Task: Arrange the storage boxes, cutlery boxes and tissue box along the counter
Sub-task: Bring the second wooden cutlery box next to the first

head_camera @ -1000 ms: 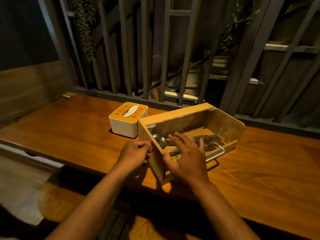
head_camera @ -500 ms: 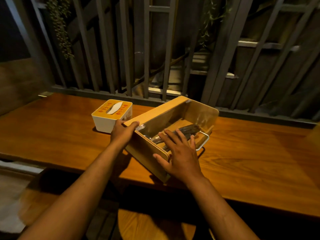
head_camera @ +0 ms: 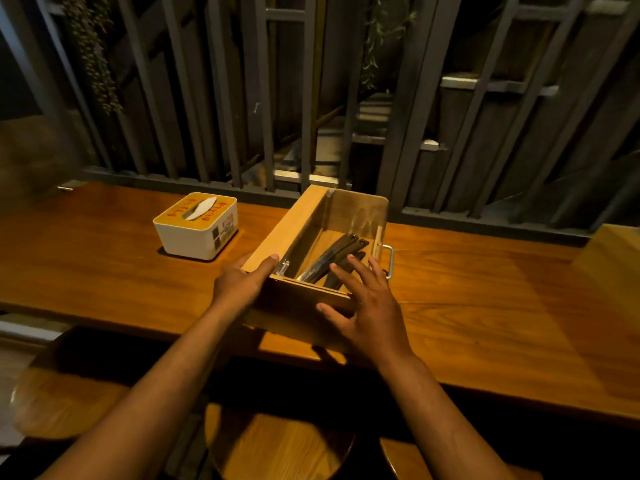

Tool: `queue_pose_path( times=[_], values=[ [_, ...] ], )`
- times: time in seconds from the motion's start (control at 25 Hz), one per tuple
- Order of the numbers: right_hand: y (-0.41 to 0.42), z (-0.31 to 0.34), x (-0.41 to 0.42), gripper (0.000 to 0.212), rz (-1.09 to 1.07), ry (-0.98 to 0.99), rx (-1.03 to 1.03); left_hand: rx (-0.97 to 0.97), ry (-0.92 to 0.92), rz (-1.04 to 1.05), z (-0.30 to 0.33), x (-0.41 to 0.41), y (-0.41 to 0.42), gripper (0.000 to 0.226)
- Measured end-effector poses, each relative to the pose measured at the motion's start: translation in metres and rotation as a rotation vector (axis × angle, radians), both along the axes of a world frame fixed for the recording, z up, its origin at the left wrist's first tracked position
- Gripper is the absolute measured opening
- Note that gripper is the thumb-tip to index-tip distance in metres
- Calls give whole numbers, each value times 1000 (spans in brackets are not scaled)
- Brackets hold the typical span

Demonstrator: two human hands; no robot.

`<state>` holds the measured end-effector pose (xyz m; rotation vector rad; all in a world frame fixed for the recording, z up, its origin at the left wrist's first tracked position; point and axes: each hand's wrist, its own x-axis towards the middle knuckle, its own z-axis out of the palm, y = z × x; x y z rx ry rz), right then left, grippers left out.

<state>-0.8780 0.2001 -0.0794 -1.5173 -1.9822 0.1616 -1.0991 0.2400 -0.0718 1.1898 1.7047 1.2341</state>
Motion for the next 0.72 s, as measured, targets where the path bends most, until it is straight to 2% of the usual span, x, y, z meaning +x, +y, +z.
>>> queue_pose_path(
  times=[0.4, 0.72],
  values=[
    [-24, 6, 144, 69, 36, -22, -50, 22, 86, 68, 11, 148, -49, 55],
    [-48, 13, 289, 67, 5, -89, -58, 49, 70, 46, 3, 294, -63, 54]
  ],
)
